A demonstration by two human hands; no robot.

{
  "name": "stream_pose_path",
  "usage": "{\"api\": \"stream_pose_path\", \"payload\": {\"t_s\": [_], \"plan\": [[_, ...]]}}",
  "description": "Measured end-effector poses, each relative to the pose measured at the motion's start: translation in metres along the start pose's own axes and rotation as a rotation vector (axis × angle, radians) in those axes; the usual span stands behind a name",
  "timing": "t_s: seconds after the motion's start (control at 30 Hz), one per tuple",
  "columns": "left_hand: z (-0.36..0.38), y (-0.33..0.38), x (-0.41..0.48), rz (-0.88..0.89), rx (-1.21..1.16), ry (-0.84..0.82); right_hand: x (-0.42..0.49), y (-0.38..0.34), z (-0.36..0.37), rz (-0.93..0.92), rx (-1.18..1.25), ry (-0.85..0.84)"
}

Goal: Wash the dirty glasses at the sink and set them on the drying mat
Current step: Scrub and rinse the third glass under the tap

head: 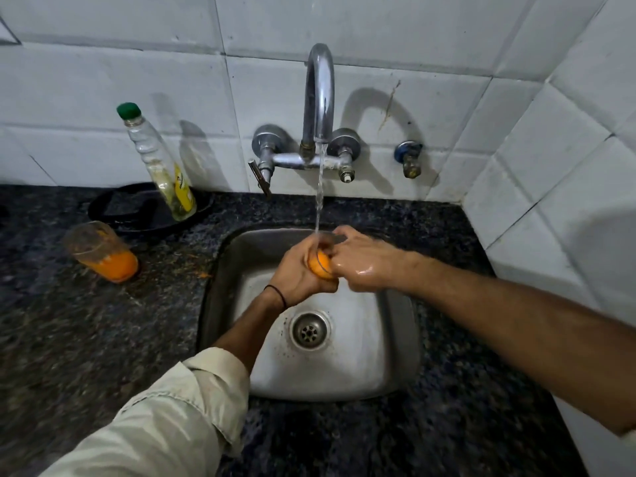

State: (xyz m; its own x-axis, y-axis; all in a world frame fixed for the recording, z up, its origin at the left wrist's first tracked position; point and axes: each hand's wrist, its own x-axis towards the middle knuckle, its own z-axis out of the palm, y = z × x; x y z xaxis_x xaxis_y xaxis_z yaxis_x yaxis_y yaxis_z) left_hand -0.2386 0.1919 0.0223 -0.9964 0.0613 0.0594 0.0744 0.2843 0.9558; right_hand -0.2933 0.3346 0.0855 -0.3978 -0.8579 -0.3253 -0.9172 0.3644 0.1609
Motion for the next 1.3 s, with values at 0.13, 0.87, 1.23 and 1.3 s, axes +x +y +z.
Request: {"api": "stream_pose_path", "payload": {"t_s": [0.13, 0.87, 1.23, 1.3], "plan": [[-0.002, -0.003, -0.002, -0.021, 0.079, 0.157, 0.018, -0.036, 0.005, 0.449, 1.023, 0.149], [-0.014, 0.021, 0.012, -0.584, 1.322, -0.441, 0.078, -0.065, 0.056, 1.217, 2.288, 0.172], [-0.017, -0.013, -0.01, -0.392, 0.216, -0.237, 0.053, -0.056, 0.035, 0.823, 1.136, 0.416], [-0.022, -0.021, -0.018, -0.317, -0.293, -0.242, 0.04, -0.051, 0.017, 0.531, 0.932, 0.393]]}}
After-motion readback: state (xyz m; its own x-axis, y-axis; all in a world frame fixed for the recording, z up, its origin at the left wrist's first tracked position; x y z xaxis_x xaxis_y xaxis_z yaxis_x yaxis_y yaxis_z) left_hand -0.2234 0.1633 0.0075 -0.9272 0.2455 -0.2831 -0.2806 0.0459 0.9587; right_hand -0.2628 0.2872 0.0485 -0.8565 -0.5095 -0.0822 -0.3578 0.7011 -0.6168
